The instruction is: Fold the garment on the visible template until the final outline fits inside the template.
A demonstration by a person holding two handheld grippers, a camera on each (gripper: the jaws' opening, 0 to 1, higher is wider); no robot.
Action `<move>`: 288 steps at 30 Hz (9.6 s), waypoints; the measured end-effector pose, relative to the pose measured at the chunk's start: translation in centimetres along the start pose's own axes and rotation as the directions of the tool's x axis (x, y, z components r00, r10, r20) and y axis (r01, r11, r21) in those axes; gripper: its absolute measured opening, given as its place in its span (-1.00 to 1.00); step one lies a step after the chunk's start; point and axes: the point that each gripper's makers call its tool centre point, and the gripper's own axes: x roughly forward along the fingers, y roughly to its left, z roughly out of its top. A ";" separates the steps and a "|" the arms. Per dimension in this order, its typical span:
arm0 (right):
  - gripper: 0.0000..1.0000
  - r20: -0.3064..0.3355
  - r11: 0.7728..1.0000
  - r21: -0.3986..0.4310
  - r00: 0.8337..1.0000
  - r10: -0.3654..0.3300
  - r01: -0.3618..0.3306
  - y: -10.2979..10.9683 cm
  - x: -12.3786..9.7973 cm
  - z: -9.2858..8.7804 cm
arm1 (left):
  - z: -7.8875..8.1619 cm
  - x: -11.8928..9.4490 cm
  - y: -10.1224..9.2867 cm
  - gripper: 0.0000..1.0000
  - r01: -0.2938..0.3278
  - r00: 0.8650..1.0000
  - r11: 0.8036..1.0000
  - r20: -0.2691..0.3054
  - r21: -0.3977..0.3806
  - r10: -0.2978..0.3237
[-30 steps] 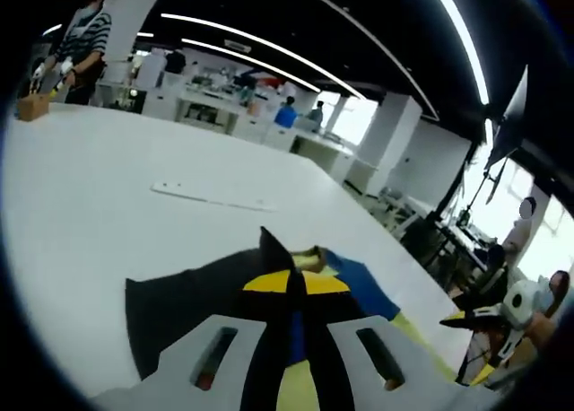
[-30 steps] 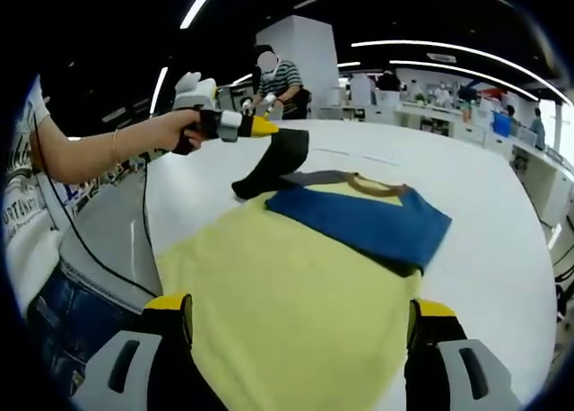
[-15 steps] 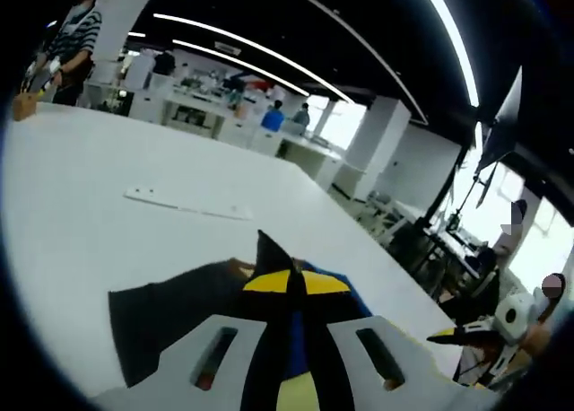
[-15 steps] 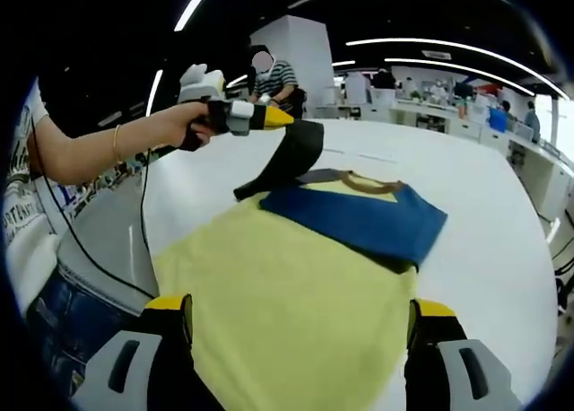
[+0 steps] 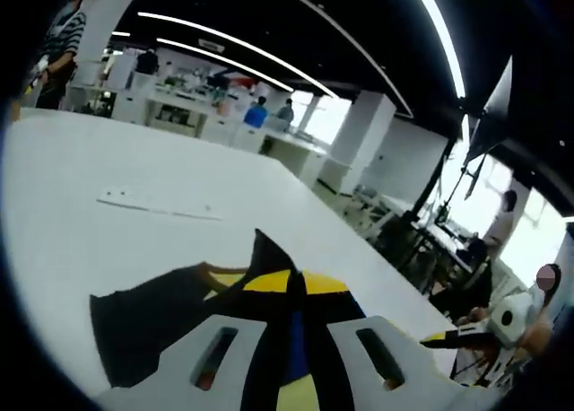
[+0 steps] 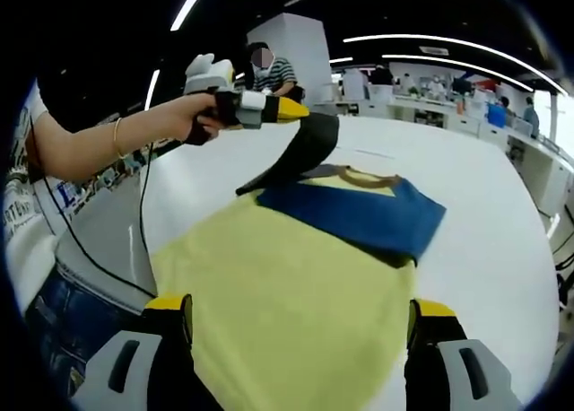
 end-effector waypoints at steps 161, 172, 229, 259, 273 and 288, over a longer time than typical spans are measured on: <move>-0.43 -0.514 0.849 -0.421 0.855 0.069 -0.321 1.9 -4.8 -12.2 | -24.2 -24.5 0.3 -0.44 0.431 0.791 0.756 -0.609 0.493 -0.054; -0.56 -0.498 0.851 -0.427 0.865 0.063 -0.307 1.7 -4.7 -11.9 | -24.5 -24.8 0.8 -0.57 0.444 0.781 0.719 -0.624 0.535 -0.018; -1.00 -0.485 0.847 -0.396 0.864 0.135 -0.354 3.5 -7.8 -6.4 | -17.7 -27.0 -0.5 -0.98 0.449 0.706 0.760 -0.708 0.469 0.020; -1.00 -0.509 0.820 -0.420 0.849 0.142 -0.389 4.6 -10.7 -3.2 | -15.5 -29.3 -3.5 -0.98 0.514 0.660 0.746 -0.750 0.425 -0.027; -1.00 -0.439 0.781 -0.546 0.898 0.041 -0.303 2.4 -9.6 -0.5 | -12.8 -27.3 -2.4 -0.98 0.481 0.719 0.720 -0.695 0.501 0.004; -1.00 -0.318 0.723 -0.673 0.943 -0.097 -0.152 -1.4 -7.8 3.3 | -7.9 -23.7 -1.1 -0.98 0.402 0.808 0.686 -0.587 0.606 0.045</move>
